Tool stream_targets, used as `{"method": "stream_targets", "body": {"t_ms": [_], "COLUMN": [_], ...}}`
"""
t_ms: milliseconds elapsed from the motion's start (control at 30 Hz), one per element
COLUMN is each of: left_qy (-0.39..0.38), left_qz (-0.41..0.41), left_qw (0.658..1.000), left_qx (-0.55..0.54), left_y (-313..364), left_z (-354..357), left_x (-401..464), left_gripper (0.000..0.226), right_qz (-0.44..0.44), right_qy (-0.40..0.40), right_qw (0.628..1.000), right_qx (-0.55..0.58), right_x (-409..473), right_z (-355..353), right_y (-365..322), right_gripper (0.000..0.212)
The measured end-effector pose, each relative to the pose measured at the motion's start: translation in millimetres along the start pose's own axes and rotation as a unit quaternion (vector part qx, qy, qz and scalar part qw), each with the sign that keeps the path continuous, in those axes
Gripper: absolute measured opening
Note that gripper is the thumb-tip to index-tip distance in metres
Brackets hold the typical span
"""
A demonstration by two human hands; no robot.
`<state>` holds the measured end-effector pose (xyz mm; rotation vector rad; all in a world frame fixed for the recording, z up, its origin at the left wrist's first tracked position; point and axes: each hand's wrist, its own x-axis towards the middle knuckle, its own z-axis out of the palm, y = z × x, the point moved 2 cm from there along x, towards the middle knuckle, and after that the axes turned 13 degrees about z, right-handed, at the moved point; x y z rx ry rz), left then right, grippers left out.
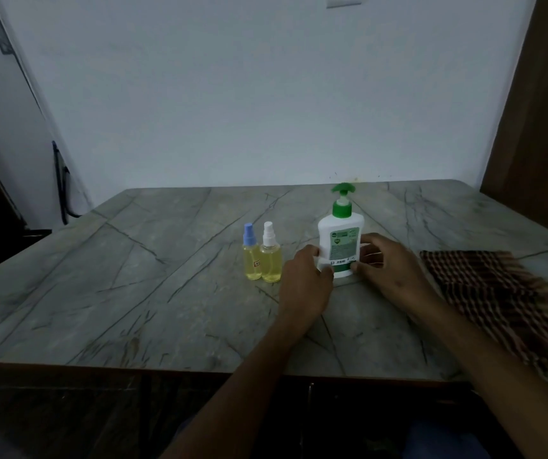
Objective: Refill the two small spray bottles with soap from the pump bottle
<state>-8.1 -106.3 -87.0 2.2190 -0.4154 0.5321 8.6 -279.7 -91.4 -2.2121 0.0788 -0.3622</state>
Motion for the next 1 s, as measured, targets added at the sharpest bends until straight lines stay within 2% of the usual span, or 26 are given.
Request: {"method": "stream_targets", "body": {"t_ms": [167, 467, 833, 933, 1000], "left_qy": [0.014, 0.039, 0.016, 0.017, 0.026], "left_qz": [-0.011, -0.025, -0.034, -0.029, -0.016], "left_qw": [1.000, 0.998, 0.997, 0.997, 0.996], "left_qx": [0.009, 0.048, 0.068, 0.074, 0.080], "left_y": [-4.5, -7.5, -5.2, -5.1, -0.1], "left_z": [-6.5, -18.9, -17.1, -18.1, -20.8], "left_x": [-2.3, -16.7, -17.1, -20.6, -25.0], "left_gripper": [0.036, 0.038, 0.040, 0.040, 0.040], "right_qz": [-0.002, -0.021, -0.022, -0.018, 0.000], "right_qy": [0.021, 0.022, 0.026, 0.019, 0.013], "right_qw": [1.000, 1.000, 0.999, 0.999, 0.999], "right_qx": [-0.014, -0.001, 0.017, 0.023, 0.041], "right_x": [-5.7, -15.8, -20.2, -21.5, -20.9], "right_z": [9.5, 25.7, 28.8, 29.1, 27.7], "right_y": [-8.9, -22.2, -19.4, -19.2, -17.8], "right_gripper": [0.034, 0.034, 0.032, 0.036, 0.047]}}
